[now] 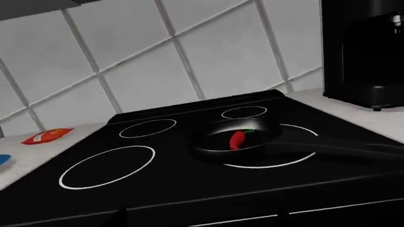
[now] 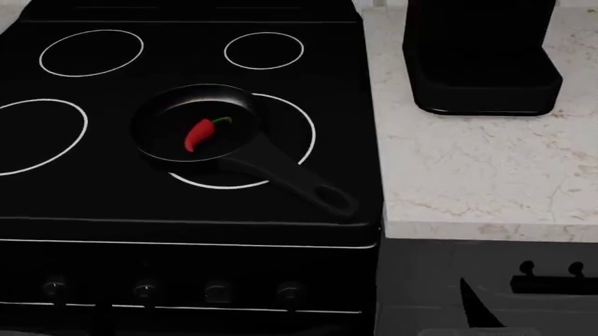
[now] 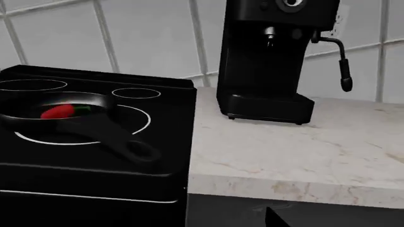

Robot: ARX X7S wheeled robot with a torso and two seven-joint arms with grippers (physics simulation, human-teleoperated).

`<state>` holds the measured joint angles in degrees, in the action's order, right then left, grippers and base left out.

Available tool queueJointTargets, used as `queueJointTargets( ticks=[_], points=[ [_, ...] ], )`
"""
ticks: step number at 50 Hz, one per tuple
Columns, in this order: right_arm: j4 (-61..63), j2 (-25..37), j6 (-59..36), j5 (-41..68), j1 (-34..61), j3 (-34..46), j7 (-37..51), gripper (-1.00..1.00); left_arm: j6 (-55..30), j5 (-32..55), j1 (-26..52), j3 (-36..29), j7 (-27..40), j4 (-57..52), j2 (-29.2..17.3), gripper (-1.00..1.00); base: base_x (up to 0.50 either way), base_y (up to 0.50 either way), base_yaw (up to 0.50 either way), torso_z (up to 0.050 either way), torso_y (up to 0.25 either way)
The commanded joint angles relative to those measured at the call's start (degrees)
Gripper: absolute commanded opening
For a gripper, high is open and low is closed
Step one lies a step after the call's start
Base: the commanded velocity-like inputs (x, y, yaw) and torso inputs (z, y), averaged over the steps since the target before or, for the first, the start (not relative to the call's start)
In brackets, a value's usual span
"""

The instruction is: Pick up the pan and dump the vegetables in it onto the plate. Then return the pan to the stove.

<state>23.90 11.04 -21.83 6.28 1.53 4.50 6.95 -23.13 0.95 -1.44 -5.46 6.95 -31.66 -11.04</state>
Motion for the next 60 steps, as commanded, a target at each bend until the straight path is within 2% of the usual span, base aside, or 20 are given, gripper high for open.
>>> queueJointTargets(
  ticks=[1,8,14,15,16,19,22,24,27,43,45,47,50,51,52,53,56,57,58,60],
  points=[
    [17.3,5.3,-17.9,1.6,4.4,-3.3,0.5,1.0,-21.1,-0.6,5.8,-0.3,-2.0,-17.9,-4.6,1.0,0.0,0.0,0.0,0.043,0.127],
    [28.2,8.2,-33.5,7.5,11.6,-9.2,-1.6,1.0,-34.9,1.9,12.9,0.5,-4.6,-26.1,-5.7,1.0,0.0,0.0,0.0,0.043,0.126],
    [33.4,9.4,-45.4,12.0,18.8,-12.0,-2.9,1.0,-41.2,5.4,17.8,0.6,-3.9,-28.3,-7.1,1.0,0.0,0.0,0.0,0.043,0.125],
    [34.0,10.2,-46.0,11.6,19.4,-11.1,-2.4,1.0,-41.9,7.9,18.9,0.1,-1.5,-28.3,-8.5,1.0,0.0,0.0,0.0,0.043,0.127],
    [34.8,10.5,-47.2,12.1,20.5,-11.2,-2.4,1.0,-42.4,14.5,20.2,0.9,2.8,-28.3,-10.6,1.0,0.0,0.0,0.0,0.043,0.125],
    [36.1,12.8,-49.7,15.6,23.7,-11.3,0.6,1.0,-42.9,37.5,25.5,0.9,21.0,-28.3,-19.5,1.0,0.0,0.0,0.0,0.043,0.125],
    [36.1,17.8,-49.7,28.9,26.8,-13.0,9.7,1.0,-43.0,45.2,28.3,0.6,26.9,-28.2,-22.1,1.0,0.25,0.0,0.0,0.043,0.125],
    [36.0,20.6,-50.1,35.8,28.5,-13.3,15.0,1.0,-42.6,45.8,28.9,-0.2,27.7,-27.9,-22.4,1.0,0.49,0.0,0.0,0.043,0.126],
    [35.9,22.4,-49.1,39.8,28.8,-13.7,17.9,1.0,-42.0,45.7,29.2,-1.2,28.2,-27.5,-23.1,1.0,0.5,0.0,0.0,0.043,0.126],
    [34.5,24.4,-45.5,42.6,27.9,-10.8,20.3,1.0,-39.5,48.3,28.9,-0.6,30.1,-27.5,-24.7,1.0,0.5,0.0,0.0,0.043,0.125],
    [32.7,24.3,-48.7,48.0,30.7,-11.1,19.1,1.0,-40.1,53.5,29.9,1.4,33.0,-28.2,-24.7,1.0,0.14,0.0,0.0,0.0,0.0],
    [31.8,24.5,-52.2,53.4,34.5,-11.3,19.0,1.0,-39.7,56.9,31.3,0.6,36.0,-28.2,-26.0,1.0,0.0,0.0,0.0,0.0,0.0],
    [28.5,25.2,-59.4,73.4,43.8,-14.3,26.1,1.0,-36.7,62.6,33.9,-3.0,41.5,-28.3,-29.1,1.0,0.0,0.0,0.0,0.0,0.0],
    [19.9,27.9,-62.0,82.0,52.4,-5.7,34.7,1.0,-36.7,64.8,34.5,-4.1,44.0,-28.2,-29.4,1.0,0.0,0.0,0.0,0.0,0.0],
    [13.7,28.1,-60.7,90.6,61.0,2.9,38.5,1.0,-36.1,65.9,35.1,-4.9,45.2,-28.2,-30.1,1.0,0.0,0.0,0.0,0.0,0.0],
    [13.6,27.9,-60.9,98.3,64.3,4.9,38.8,1.0,-35.2,66.9,35.5,-5.7,46.3,-28.2,-31.0,1.0,0.0,0.0,0.0,0.0,0.0],
    [13.6,27.2,-61.4,97.8,65.3,5.6,37.5,1.0,-33.5,69.8,37.4,-7.3,49.1,-28.2,-33.2,1.0,0.0,0.0,0.0,0.0,0.0],
    [7.3,26.6,-61.2,106.4,73.8,14.2,42.4,1.0,-33.0,69.5,37.3,-7.6,48.9,-28.0,-33.3,1.0,0.0,0.0,0.0,0.0,0.0],
    [7.3,26.4,-60.6,108.6,74.5,18.2,43.5,1.0,-32.6,69.4,37.2,-8.0,48.9,-28.1,-33.5,1.0,0.0,0.0,0.0,0.0,0.0],
    [7.2,26.2,-60.6,108.6,74.5,18.8,43.5,1.0,-32.0,69.4,37.3,-8.6,49.0,-28.1,-34.0,1.0,0.0,0.0,0.0,0.0,0.0]
  ],
)
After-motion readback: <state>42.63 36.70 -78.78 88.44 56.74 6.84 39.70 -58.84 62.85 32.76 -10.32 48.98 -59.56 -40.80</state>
